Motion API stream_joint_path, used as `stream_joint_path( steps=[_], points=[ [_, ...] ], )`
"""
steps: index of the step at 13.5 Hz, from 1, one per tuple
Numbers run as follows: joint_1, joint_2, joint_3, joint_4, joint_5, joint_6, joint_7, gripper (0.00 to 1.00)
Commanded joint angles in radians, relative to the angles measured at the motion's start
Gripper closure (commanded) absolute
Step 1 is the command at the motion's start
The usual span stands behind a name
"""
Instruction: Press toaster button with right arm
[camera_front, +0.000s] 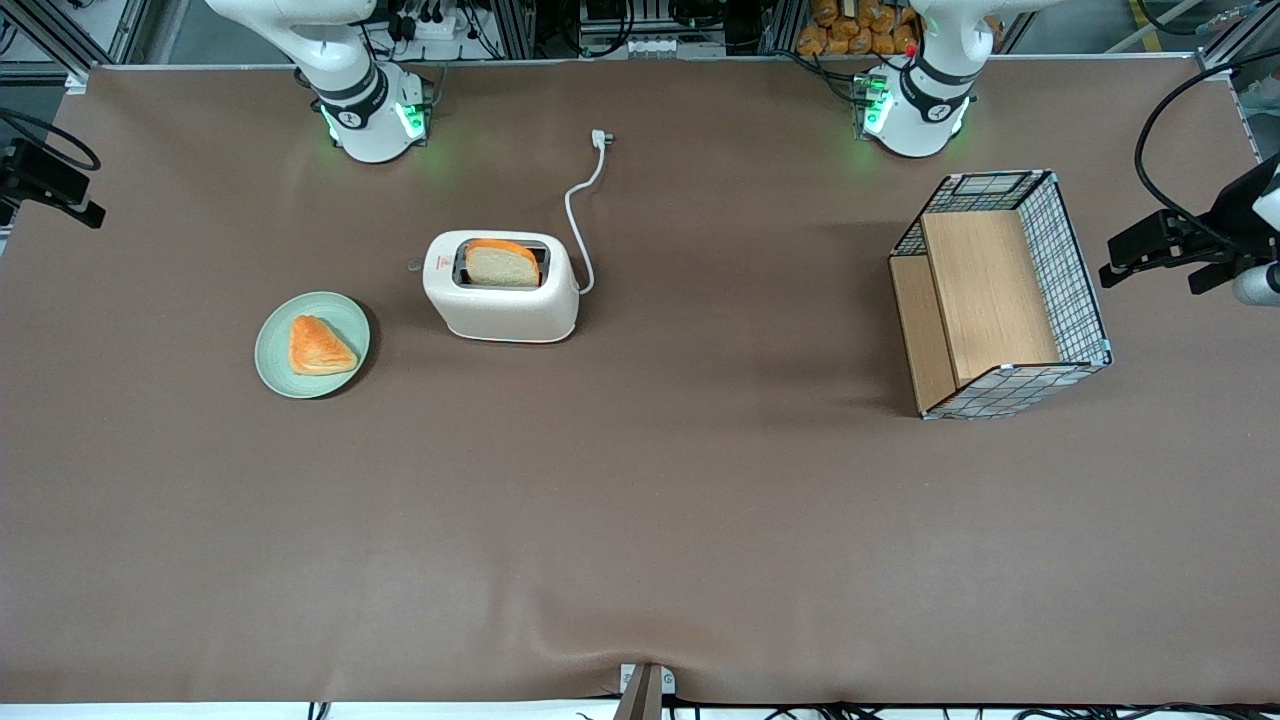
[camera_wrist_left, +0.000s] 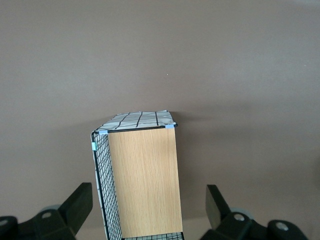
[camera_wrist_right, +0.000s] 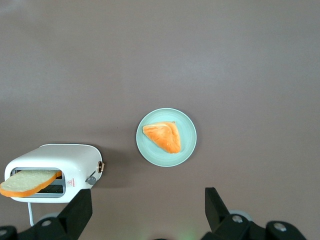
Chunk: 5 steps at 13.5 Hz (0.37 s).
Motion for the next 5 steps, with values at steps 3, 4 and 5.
stream_joint_path(
  steps=[3, 4, 5],
  points=[
    [0.005, 0.015, -0.002, 0.011, -0.004, -0.001, -0.009, 0.00],
    [0.006, 0.015, -0.002, 0.012, -0.004, -0.001, -0.009, 0.00],
    [0.006, 0.015, -0.002, 0.012, -0.005, 0.001, -0.009, 0.00]
  ],
)
